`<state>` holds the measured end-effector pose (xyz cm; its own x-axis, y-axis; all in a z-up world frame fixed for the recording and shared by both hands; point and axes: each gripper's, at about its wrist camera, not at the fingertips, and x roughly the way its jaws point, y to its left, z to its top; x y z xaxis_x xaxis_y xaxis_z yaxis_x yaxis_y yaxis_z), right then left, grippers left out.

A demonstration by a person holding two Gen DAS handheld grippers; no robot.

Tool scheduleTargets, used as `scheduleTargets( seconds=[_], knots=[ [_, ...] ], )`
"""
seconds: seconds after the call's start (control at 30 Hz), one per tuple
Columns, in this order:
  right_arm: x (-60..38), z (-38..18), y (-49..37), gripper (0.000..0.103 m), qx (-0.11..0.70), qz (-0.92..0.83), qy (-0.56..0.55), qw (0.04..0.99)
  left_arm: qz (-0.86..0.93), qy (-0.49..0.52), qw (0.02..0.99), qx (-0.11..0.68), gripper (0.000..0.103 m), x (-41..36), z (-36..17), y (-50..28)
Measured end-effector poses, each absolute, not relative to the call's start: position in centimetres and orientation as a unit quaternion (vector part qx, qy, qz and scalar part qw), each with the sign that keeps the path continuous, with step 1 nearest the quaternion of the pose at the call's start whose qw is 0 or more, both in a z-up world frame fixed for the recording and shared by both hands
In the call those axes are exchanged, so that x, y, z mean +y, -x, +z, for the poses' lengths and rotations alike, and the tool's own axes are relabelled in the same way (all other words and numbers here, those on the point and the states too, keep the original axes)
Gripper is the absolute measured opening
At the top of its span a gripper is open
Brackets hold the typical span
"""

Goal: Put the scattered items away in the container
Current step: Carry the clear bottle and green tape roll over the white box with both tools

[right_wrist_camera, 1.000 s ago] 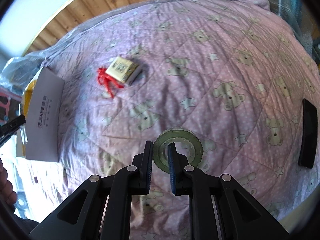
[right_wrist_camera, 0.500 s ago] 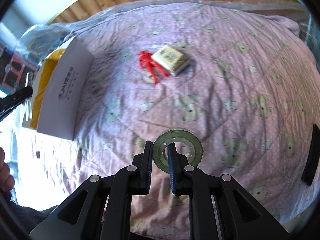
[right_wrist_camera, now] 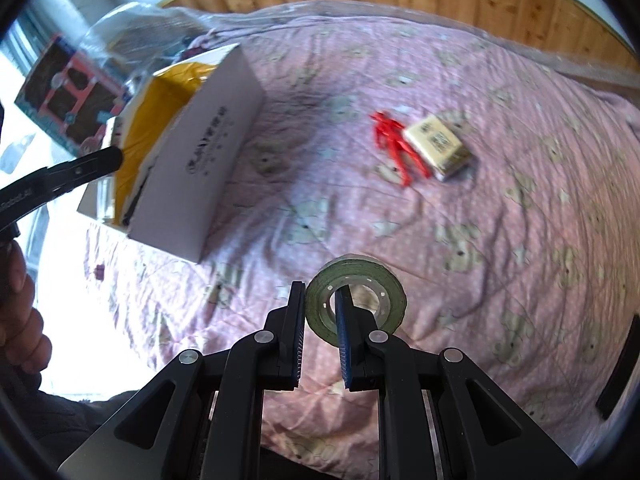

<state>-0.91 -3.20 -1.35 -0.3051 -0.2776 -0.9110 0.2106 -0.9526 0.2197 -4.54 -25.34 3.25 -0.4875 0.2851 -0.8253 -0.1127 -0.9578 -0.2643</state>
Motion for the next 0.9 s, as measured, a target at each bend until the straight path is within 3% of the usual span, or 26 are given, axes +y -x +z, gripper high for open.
scheduleTargets(
  seconds=[0.9],
  knots=[
    [-14.9, 3.6, 4.3, 0.015, 0.048, -0.806, -0.523, 0.274, 0.869, 0.475, 0.074, -0.119, 0.020, -30.6, 4.3, 5.7]
  ],
)
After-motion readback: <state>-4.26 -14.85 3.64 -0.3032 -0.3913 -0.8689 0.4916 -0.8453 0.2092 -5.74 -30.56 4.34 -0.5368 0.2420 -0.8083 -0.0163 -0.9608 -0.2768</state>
